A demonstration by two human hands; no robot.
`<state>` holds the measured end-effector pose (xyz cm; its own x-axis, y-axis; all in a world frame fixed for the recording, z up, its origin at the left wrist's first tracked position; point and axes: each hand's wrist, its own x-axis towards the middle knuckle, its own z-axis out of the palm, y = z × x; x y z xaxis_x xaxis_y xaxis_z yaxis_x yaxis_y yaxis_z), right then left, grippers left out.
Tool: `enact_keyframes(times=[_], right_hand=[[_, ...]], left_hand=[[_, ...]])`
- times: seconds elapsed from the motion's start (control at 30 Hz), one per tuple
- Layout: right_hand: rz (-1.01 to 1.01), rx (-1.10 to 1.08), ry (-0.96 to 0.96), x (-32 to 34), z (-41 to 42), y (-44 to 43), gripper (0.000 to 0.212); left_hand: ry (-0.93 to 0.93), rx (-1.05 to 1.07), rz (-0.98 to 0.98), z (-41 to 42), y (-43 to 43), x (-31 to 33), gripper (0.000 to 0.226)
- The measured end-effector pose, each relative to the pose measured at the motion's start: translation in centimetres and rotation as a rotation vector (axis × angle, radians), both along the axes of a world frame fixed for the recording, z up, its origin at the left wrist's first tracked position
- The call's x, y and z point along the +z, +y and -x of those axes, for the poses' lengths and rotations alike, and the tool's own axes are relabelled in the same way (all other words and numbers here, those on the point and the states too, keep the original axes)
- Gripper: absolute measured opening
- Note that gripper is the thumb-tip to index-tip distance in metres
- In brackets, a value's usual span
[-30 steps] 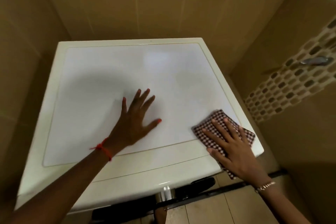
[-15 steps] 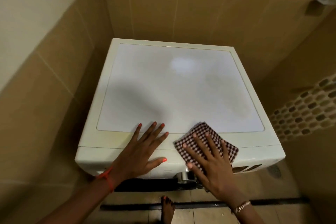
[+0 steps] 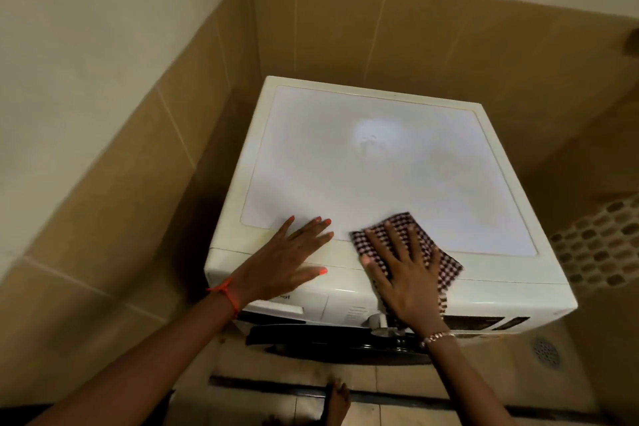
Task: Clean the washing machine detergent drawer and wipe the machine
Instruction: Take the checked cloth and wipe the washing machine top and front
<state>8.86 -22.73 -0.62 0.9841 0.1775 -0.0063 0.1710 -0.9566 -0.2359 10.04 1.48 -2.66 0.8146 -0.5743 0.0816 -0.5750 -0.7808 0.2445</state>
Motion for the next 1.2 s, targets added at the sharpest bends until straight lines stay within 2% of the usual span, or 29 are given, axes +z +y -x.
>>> enact_keyframes(times=[0.1, 0.17, 0.23, 0.3, 0.37, 0.47, 0.57, 0.73, 0.87, 0.97, 1.03, 1.2], right_hand=[[0.057, 0.160, -0.023, -0.4, 1.0, 3.9, 0.056], [0.112, 0.260, -0.075, -0.9, 1.7, 5.8, 0.053], [0.140, 0.338, -0.122, -1.3, 2.1, 7.4, 0.054], [0.152, 0.403, -0.155, -1.4, 2.3, 9.1, 0.055], [0.169, 0.442, -0.164, -1.6, 2.2, 11.2, 0.054], [0.183, 0.459, -0.172, -1.6, 2.1, 14.4, 0.055], [0.208, 0.449, -0.196, -1.9, 2.1, 16.1, 0.058], [0.257, 0.468, -0.346, -3.7, 2.2, 15.5, 0.063], [0.305, 0.504, -0.470, -5.2, 3.8, 15.1, 0.089], [0.479, 0.648, -0.516, -7.4, 5.5, 13.9, 0.094], [0.626, 0.703, -0.556, -8.6, 5.6, 14.0, 0.094], [0.782, 0.739, -0.701, -9.9, 4.7, 17.3, 0.088]], left_hand=[[0.028, 0.137, 0.163, -0.9, 3.6, 0.6, 0.076], [0.162, 0.237, 0.348, -1.2, 5.8, 0.9, 0.072], [0.356, 0.283, 0.532, -1.1, 6.9, 1.1, 0.057], [0.448, 0.342, 0.686, -0.8, 6.9, 1.3, 0.050], [0.412, 0.391, 0.783, -0.4, 6.6, 1.5, 0.052], [0.294, 0.398, 0.809, -0.2, 6.5, 1.3, 0.059], [0.271, 0.402, 0.887, -0.2, 6.8, 1.2, 0.060], [0.335, 0.363, 0.880, -0.4, 6.9, 1.2, 0.054], [0.523, 0.353, 0.851, -0.6, 7.0, 1.9, 0.048], [0.610, 0.357, 0.891, -0.5, 6.8, 2.4, 0.042], [0.569, 0.357, 0.854, -0.6, 7.0, 1.9, 0.042], [0.411, 0.322, 0.474, -0.8, 7.5, 0.3, 0.081]])
